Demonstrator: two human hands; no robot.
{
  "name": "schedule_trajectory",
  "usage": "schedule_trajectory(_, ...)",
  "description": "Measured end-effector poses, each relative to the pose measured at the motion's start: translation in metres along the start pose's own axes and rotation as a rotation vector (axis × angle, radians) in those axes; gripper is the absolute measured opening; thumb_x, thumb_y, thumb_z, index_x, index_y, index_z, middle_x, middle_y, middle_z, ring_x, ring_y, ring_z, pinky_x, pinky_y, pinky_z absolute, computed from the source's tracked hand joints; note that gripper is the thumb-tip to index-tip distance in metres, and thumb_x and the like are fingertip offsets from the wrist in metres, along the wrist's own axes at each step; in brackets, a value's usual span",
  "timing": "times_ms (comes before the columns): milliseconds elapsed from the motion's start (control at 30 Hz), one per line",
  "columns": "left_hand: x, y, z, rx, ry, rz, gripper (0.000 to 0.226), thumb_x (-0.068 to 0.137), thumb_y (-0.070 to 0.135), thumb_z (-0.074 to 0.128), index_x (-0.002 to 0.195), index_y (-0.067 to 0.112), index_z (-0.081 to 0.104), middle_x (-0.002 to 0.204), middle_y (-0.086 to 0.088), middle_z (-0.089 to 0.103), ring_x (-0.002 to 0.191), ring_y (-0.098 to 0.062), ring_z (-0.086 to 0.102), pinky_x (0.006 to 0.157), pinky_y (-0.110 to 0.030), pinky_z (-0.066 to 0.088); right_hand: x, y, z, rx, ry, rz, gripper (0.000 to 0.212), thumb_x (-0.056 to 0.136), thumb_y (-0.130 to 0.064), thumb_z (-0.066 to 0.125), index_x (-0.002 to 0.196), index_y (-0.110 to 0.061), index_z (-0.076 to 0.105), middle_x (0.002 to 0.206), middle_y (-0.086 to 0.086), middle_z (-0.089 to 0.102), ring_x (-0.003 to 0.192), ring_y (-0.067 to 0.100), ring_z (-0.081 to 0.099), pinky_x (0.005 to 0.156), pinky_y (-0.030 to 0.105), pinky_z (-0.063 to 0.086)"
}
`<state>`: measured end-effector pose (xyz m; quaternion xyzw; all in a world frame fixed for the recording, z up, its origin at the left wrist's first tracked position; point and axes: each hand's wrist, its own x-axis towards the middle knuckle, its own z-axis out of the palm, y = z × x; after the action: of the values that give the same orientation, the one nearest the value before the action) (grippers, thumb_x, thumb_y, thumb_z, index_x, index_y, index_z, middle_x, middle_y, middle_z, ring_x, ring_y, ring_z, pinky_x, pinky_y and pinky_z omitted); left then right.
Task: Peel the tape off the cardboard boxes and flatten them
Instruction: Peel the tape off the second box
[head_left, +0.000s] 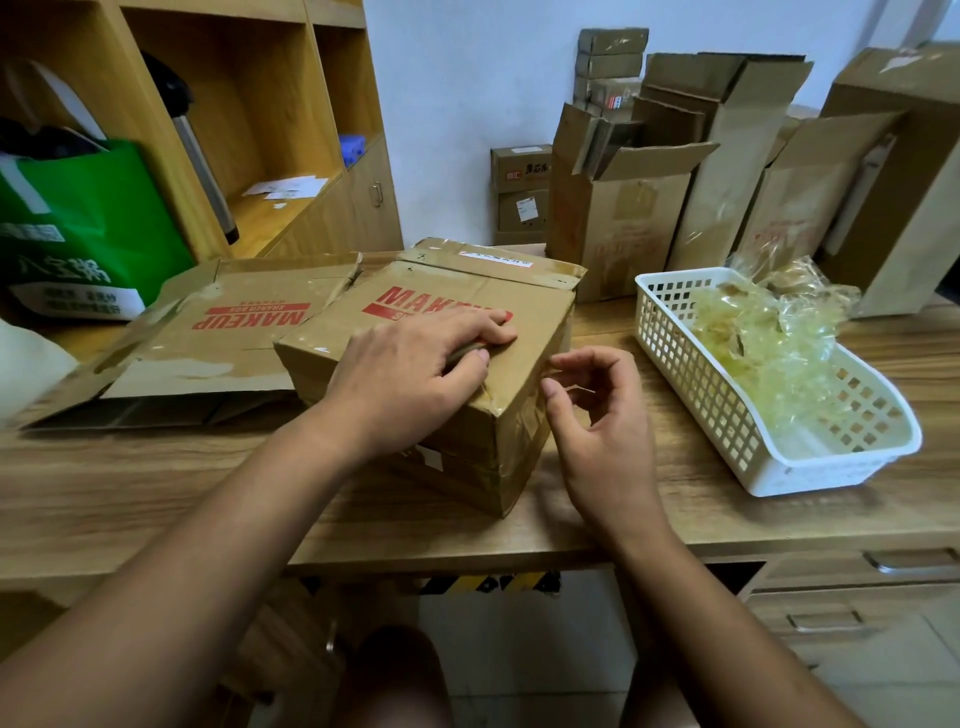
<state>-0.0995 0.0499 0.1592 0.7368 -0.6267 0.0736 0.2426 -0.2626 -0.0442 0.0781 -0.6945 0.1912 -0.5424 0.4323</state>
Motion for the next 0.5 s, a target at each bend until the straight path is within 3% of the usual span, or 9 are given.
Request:
schedule_trajectory(300, 0.0, 0.0, 0.001, -0.004, 0.005, -0.005, 0.043, 0.09, 0.053, 0.032, 0.126, 0.054, 0.056, 0.135, 0.043, 0.048, 0.118, 0.009, 0.05, 0.066, -0.018, 0.032, -0.004, 0.003, -0.002, -0.057, -0.079, 0.01, 0.031, 0.097, -0.002, 0.054, 0.103, -0.032, 0.05, 0.095, -0.013, 0.057, 0.091, 0.006, 0.058, 0.08, 0.016, 0.047)
schedule_trajectory(500, 0.0, 0.001, 0.0, 0.002, 0.008, -0.008, 0.046, 0.088, 0.053, 0.03, 0.126, 0.053, 0.056, 0.136, 0.042, 0.048, 0.121, 0.007, 0.05, 0.066, -0.018, 0.031, -0.029, 0.005, -0.011, -0.07, -0.144, -0.006, 0.029, 0.096, -0.006, 0.047, 0.106, -0.034, 0.047, 0.095, -0.025, 0.053, 0.09, 0.002, 0.056, 0.078, 0.01, 0.043)
